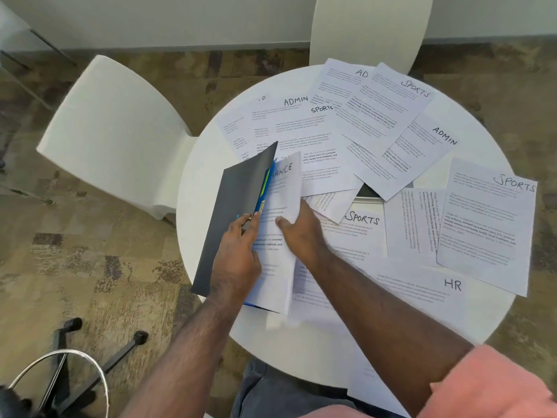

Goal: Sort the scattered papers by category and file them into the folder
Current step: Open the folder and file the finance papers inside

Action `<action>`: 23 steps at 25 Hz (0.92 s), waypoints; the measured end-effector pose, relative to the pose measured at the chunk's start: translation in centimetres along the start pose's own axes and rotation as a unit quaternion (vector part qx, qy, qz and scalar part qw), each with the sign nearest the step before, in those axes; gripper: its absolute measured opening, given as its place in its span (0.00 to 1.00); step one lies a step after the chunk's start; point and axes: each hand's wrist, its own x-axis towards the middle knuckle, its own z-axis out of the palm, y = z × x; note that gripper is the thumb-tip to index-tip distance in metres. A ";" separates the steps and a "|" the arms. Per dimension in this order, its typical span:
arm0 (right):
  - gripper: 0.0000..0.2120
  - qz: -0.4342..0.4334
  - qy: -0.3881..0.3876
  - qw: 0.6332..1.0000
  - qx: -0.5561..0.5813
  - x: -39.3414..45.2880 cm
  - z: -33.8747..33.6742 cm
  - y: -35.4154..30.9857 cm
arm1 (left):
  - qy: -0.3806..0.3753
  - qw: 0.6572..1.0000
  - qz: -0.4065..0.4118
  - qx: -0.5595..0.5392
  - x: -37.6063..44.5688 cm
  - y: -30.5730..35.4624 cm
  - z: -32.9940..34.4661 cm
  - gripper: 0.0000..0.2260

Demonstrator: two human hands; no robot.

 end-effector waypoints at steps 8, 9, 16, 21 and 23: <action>0.08 0.092 -0.022 0.994 -0.055 1.7 6.1 -1.7 | 0.019 0.999 -0.010 -0.030 0.1 0.2 -0.3 0.29; 0.11 0.101 -0.021 0.994 -0.044 1.8 6.4 -1.7 | 0.020 0.999 -0.012 -0.030 0.0 0.1 -0.3 0.29; 0.16 0.096 -0.149 0.979 -0.096 2.7 5.7 -1.1 | 0.008 0.999 -0.036 -0.019 0.2 0.4 -0.4 0.30; 0.12 0.103 -0.173 0.975 -0.090 4.3 1.9 -2.0 | -0.015 0.998 -0.050 0.017 0.4 1.0 0.3 0.29; 0.13 0.114 -0.175 0.973 -0.094 4.7 0.2 -2.0 | -0.025 0.998 -0.055 0.033 0.6 1.1 1.0 0.30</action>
